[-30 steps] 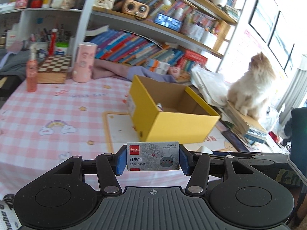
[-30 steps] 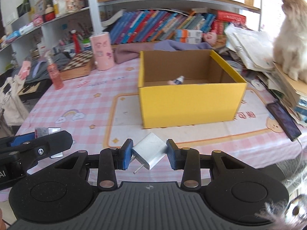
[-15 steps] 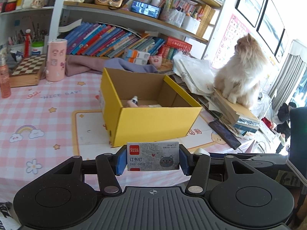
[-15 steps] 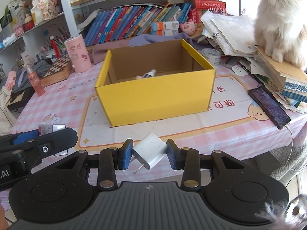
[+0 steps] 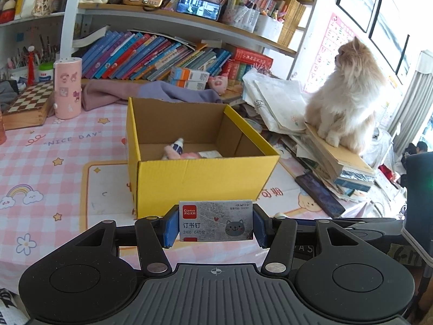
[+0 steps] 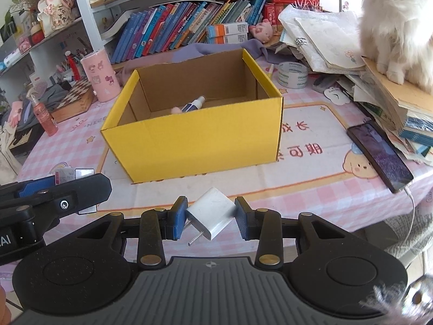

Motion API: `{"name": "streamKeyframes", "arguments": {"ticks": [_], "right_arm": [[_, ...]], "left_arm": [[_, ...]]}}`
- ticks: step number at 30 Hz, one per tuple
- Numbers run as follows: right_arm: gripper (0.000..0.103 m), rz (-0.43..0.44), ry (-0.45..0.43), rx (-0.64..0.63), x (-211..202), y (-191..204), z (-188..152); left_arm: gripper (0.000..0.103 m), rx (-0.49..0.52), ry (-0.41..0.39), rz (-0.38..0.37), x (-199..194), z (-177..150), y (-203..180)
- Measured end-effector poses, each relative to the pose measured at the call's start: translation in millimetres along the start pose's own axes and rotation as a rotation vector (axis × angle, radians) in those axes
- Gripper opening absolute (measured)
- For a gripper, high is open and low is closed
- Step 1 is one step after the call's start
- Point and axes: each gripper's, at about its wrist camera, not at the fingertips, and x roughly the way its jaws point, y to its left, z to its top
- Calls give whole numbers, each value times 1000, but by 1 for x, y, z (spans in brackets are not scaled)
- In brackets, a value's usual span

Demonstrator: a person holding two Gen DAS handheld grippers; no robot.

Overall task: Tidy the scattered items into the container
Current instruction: 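Lower the staple box and plug into the box and open both tools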

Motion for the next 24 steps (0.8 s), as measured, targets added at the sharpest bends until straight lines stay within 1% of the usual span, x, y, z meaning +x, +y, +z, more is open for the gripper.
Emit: {"name": "streamKeyframes", "arguments": {"ticks": [4,9,16,19,21,24], "right_arm": [[36,23,-18,-21,5,-11,14],[36,54,-62,-64,11,-22,36],[36,103,-170,-111,18,-37,77],[36,125,-205,-125,24,-41,97],[36,138,-219,-137,32,-43,109],[36,151,-226,-167,50,-41,126]], "left_arm": [[53,-1,-24,30,8,11,-8],[53,4,-57,63,17,28,-17],[53,9,-115,130,32,61,-24],[53,38,-138,166,41,74,-26],[53,59,-141,193,48,80,-26],[53,91,-119,218,65,87,-23]]}}
